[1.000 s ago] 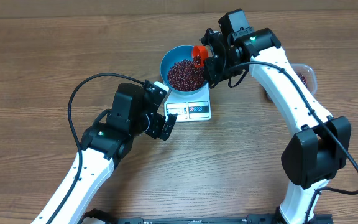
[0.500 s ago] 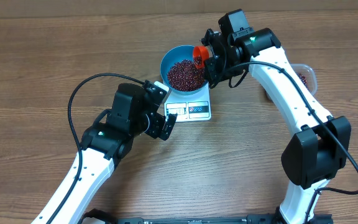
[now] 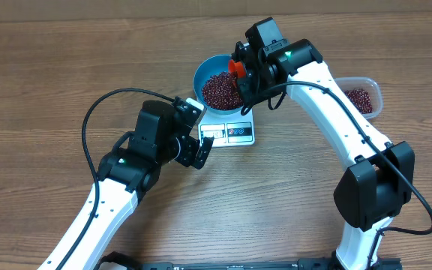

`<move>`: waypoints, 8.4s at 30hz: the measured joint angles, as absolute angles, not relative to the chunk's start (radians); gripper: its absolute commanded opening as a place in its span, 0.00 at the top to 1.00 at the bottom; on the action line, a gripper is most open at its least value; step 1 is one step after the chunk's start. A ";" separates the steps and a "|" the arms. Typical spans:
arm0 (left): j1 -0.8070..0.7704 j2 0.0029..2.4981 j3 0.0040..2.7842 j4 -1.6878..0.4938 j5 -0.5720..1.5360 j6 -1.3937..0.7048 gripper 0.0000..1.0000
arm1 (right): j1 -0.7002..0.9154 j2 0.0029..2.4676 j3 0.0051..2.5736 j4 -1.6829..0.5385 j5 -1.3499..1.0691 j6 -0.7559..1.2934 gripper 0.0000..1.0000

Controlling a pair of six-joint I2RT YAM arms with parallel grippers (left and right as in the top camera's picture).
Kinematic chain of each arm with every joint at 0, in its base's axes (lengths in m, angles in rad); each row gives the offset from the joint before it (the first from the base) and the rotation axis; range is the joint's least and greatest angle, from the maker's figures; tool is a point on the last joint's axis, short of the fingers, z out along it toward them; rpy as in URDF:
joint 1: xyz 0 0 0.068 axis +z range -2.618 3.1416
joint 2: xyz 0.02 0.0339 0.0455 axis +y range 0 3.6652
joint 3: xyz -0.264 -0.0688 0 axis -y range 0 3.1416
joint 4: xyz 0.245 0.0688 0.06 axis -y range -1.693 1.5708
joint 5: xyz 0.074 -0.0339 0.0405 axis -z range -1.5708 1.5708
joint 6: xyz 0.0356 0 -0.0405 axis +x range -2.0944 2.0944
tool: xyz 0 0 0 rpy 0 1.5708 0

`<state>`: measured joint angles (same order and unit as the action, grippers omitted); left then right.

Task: Scoop item into bowl and weigh 150g on scale
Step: 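Hold the red scoop tilted over the bowl, trickling beans in slowly, then shake the tilted scoop gently over the bowl to add a few beans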

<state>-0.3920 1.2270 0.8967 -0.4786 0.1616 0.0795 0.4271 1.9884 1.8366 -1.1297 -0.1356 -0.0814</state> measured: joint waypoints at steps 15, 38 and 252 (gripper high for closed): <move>-0.392 1.227 0.897 -0.479 0.162 0.080 0.00 | 0.437 1.988 1.837 -1.130 -0.061 -0.098 0.96; -0.392 1.227 0.897 -0.479 0.162 0.080 0.00 | 0.443 1.988 1.837 -1.129 -0.099 -0.102 0.96; -0.392 1.227 0.897 -0.479 0.162 0.080 0.00 | 0.420 1.988 1.837 -1.151 -0.067 -0.094 0.96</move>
<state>-0.3920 1.2270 0.8967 -0.4786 0.1616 0.0795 0.4202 1.9884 1.8366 -1.1515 -0.0666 -0.0940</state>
